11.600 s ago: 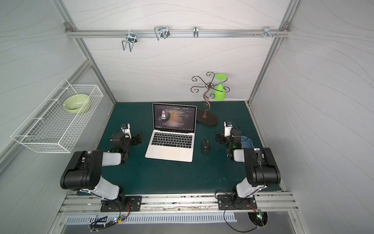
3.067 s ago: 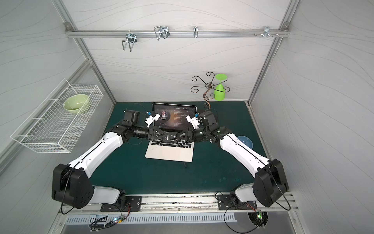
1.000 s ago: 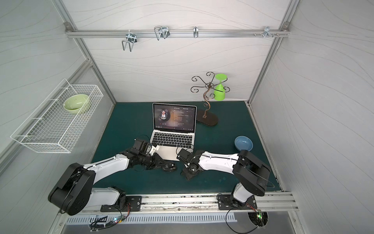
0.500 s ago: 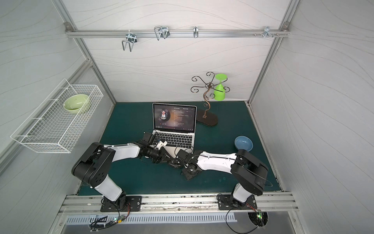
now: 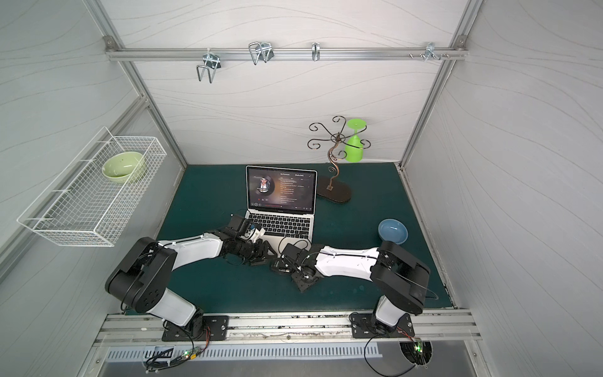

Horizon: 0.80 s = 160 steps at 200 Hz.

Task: Remove the wireless mouse receiver from the laptop
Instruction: Place the mouse at the center of the board, then adjust the lid at the center of the board.

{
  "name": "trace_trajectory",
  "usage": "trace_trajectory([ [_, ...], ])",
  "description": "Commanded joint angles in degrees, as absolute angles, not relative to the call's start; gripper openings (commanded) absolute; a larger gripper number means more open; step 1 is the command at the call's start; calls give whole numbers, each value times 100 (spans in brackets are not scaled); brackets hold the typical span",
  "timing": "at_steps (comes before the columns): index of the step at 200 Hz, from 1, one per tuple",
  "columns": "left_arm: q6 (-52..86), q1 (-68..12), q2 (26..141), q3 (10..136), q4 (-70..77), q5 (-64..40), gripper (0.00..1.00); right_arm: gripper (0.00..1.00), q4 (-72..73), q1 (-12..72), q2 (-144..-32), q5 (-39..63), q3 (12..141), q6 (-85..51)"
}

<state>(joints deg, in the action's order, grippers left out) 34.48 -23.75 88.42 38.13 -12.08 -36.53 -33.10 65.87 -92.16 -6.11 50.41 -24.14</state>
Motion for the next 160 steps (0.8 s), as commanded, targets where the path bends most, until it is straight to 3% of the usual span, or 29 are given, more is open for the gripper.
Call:
trace_trajectory([
  [1,3334,-2303,8664,3756,-1907,-3062,66,54,-3184,6626,-9519,-618,5019,-2470],
  [21,3291,-2279,8389,3819,-2180,-3007,67,52,-3092,6630,-9644,-624,5027,-2452],
  [66,3172,-2130,7496,3986,-2888,-2930,73,29,-3261,6627,-9583,-763,5063,-2487],
  [116,3041,-1951,7080,4131,-3141,-3008,79,27,-3814,6588,-8871,-1135,4892,-2555],
  [141,3048,-1946,6968,4133,-2977,-3121,91,27,-3989,6269,-8326,-1068,4805,-2553],
  [160,3051,-1942,6956,4148,-2871,-3237,99,27,-3805,5591,-7727,-448,4617,-2477],
])
